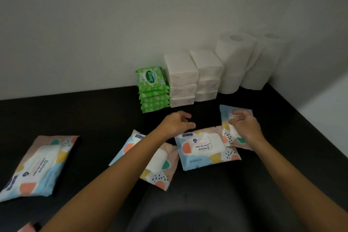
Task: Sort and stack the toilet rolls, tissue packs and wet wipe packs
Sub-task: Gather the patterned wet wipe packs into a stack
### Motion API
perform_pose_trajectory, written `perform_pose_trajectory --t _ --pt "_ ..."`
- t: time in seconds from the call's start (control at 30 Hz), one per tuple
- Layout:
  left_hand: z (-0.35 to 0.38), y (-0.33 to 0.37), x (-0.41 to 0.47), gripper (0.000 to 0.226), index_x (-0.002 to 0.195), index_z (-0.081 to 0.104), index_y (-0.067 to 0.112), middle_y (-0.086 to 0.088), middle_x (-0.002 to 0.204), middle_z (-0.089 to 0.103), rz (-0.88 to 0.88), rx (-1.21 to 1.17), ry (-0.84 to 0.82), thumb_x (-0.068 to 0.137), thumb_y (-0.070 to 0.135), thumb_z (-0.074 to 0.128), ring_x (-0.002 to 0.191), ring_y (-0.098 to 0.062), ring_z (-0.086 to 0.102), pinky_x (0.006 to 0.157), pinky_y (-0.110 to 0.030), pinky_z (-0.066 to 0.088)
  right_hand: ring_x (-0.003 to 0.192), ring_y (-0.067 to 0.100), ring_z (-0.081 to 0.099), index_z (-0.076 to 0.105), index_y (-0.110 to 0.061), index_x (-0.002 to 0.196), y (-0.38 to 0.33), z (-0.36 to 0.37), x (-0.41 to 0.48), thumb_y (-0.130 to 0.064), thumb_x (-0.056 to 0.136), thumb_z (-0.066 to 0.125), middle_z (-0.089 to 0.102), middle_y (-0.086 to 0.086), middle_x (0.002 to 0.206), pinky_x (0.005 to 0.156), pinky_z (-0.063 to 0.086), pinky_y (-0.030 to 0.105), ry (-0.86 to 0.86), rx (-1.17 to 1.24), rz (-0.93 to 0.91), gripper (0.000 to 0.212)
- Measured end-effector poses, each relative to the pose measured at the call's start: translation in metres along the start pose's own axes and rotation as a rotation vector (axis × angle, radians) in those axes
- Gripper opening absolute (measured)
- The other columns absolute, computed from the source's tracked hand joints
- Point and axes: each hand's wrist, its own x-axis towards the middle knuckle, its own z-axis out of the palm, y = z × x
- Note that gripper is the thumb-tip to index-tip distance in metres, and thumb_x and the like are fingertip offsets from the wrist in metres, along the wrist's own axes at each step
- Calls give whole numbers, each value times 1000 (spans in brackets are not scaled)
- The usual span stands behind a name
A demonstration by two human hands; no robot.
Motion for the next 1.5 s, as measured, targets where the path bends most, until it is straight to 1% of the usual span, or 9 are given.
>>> perform_pose_trajectory --t 0.1,0.3,0.47,0.6,0.73,0.87,1.1,1.2,1.5 --pt "23 -2 8 65 139 39 16 -11 141 43 18 166 -84 83 34 65 127 -22 44 98 -23 37 120 33 42 42 -11 132 18 -15 4 -20 86 60 40 17 131 94 44 44 53 -220 41 49" --pt "40 7 17 98 149 9 23 -10 155 12 -14 596 -232 75 49 68 143 -32 8 114 -46 19 128 33 32 26 -10 141 30 -27 12 -41 78 67 32 18 139 97 37 44 -13 -365 168 82" --pt "37 20 23 101 148 14 17 -10 153 23 -107 594 -327 72 46 73 138 -29 26 111 -37 29 125 37 42 22 -9 141 30 -32 25 -34 69 77 42 21 136 100 41 51 -68 -202 306 94" --pt "36 24 23 73 134 45 11 -6 135 51 -143 533 -349 72 39 74 119 -21 50 94 -27 42 115 33 54 48 -5 121 28 -34 29 -23 68 79 55 19 124 94 45 44 -115 -84 356 64" --pt "37 27 19 77 133 45 11 -5 131 49 -167 544 -325 70 41 76 116 -21 52 85 -27 48 106 32 60 53 -6 114 30 -37 29 -17 67 80 61 19 117 88 51 44 -150 46 378 56" --pt "39 28 15 79 132 39 15 -4 130 51 -134 461 -280 67 34 80 114 -20 52 85 -26 46 103 33 62 45 -4 123 30 -44 24 -12 67 79 60 20 118 88 52 49 -150 151 349 66" --pt "29 24 -1 65 125 44 18 -3 118 60 1 297 -152 70 29 78 98 -14 59 71 -18 48 102 33 62 52 -6 110 12 -67 13 -3 73 73 61 20 118 81 53 47 -160 397 267 43" --pt "3 17 -16 52 112 49 25 9 94 62 -21 111 -100 69 30 78 76 -5 63 50 -12 48 88 30 64 51 -6 116 0 -73 6 -4 73 73 64 18 112 61 53 40 -258 500 289 48" --pt "-113 -59 -90 34 92 59 24 4 71 75 -151 -324 99 64 19 78 63 -12 72 47 -20 53 69 23 72 58 -6 110 -50 2 -33 -4 69 76 70 17 94 49 57 32 -589 388 241 45"
